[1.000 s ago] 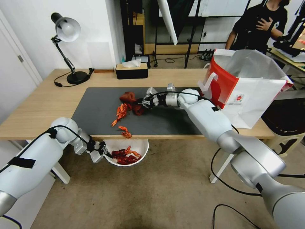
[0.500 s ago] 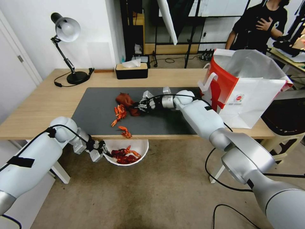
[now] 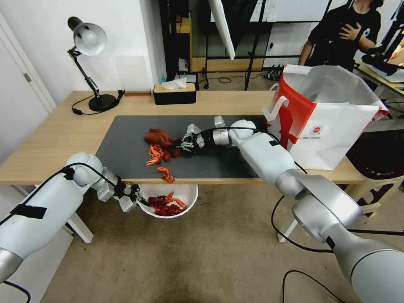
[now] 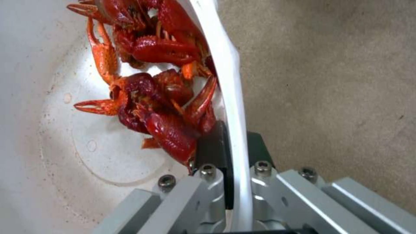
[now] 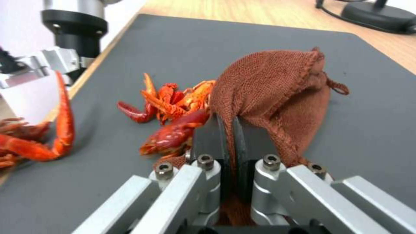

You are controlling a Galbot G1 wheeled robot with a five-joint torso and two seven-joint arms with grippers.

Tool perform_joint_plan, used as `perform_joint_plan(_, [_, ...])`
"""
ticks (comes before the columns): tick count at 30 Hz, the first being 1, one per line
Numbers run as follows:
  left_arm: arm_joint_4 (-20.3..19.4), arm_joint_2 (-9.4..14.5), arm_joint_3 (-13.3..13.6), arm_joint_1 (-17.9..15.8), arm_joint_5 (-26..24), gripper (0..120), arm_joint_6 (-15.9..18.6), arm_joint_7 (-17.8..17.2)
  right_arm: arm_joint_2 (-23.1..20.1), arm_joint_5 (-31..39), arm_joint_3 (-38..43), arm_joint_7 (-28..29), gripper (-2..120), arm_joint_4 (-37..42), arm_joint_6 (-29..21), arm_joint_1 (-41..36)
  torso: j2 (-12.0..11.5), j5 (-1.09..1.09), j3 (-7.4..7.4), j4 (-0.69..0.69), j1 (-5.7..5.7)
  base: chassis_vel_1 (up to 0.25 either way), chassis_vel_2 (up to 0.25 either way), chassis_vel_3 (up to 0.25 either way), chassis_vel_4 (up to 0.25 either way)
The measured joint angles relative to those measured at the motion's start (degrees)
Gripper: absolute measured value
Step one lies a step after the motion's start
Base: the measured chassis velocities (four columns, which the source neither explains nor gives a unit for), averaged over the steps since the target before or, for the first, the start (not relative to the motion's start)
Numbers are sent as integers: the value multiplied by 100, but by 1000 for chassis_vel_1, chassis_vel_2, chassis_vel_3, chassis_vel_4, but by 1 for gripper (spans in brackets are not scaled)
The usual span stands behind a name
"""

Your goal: Sweep shrimp from table into container with towel, then put container into takeout bag.

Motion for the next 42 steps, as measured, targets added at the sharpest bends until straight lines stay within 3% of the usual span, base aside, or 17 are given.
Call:
perform_joint_plan(23, [136,0,-3,-39,-24,0,-9,0,-449,383,-179,-832,2,745,-73,-294,2,3,0,1,-1,0,0,0,0])
perform_joint_plan(42, [110,165,-55,38,-123,0,-2,1,-872,569,-263,-998,2,1330,-206,-499,1,3,0,1,0,0,0,0,0])
